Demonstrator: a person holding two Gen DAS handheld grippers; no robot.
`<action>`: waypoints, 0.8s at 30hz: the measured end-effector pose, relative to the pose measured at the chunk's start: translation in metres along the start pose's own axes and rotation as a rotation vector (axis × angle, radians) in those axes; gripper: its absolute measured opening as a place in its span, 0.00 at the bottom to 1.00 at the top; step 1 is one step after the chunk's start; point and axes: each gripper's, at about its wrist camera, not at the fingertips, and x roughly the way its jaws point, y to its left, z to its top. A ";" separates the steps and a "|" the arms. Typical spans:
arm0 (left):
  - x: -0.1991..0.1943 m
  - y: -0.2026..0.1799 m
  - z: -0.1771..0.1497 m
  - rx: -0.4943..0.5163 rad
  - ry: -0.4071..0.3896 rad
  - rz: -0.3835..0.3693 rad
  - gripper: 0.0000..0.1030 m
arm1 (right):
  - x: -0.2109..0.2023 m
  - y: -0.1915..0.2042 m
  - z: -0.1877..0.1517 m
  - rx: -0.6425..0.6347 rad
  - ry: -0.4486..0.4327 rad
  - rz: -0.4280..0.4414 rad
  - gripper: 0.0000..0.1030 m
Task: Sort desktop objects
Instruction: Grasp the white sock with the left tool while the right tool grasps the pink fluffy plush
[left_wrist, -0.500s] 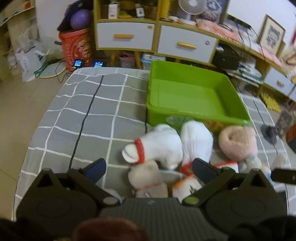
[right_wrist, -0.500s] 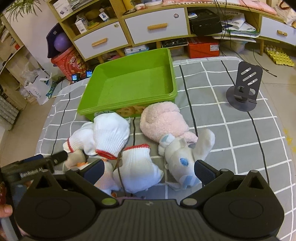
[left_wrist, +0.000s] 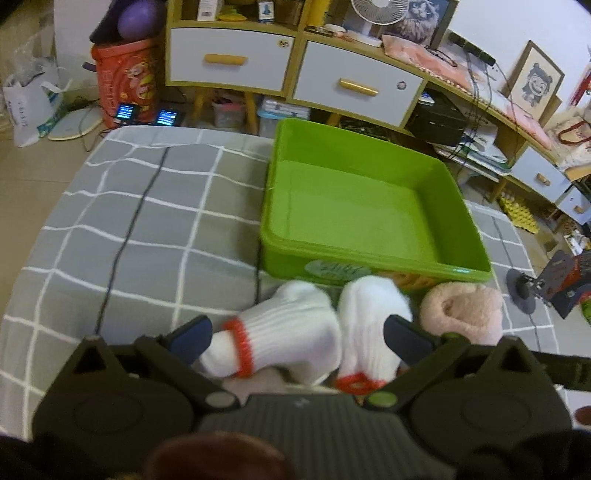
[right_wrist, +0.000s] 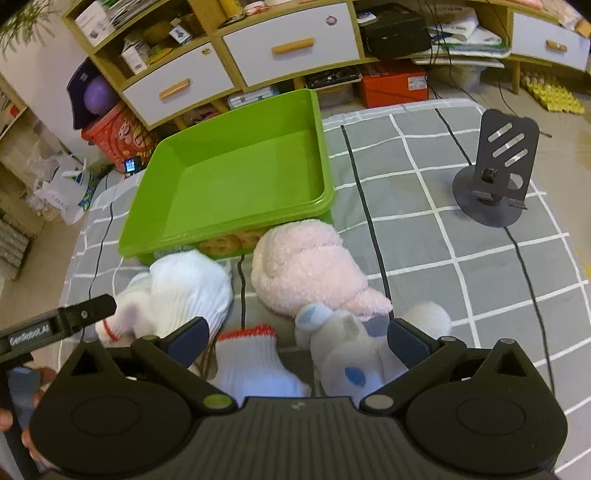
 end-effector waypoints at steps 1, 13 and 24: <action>0.002 -0.001 0.001 -0.004 0.000 -0.016 0.99 | 0.003 -0.001 0.002 0.007 0.001 0.006 0.97; 0.029 -0.018 0.012 0.002 -0.004 -0.155 0.71 | 0.030 -0.006 0.017 0.024 -0.019 0.016 0.85; 0.049 -0.033 0.014 0.052 0.048 -0.200 0.59 | 0.044 -0.010 0.018 0.035 0.003 0.023 0.80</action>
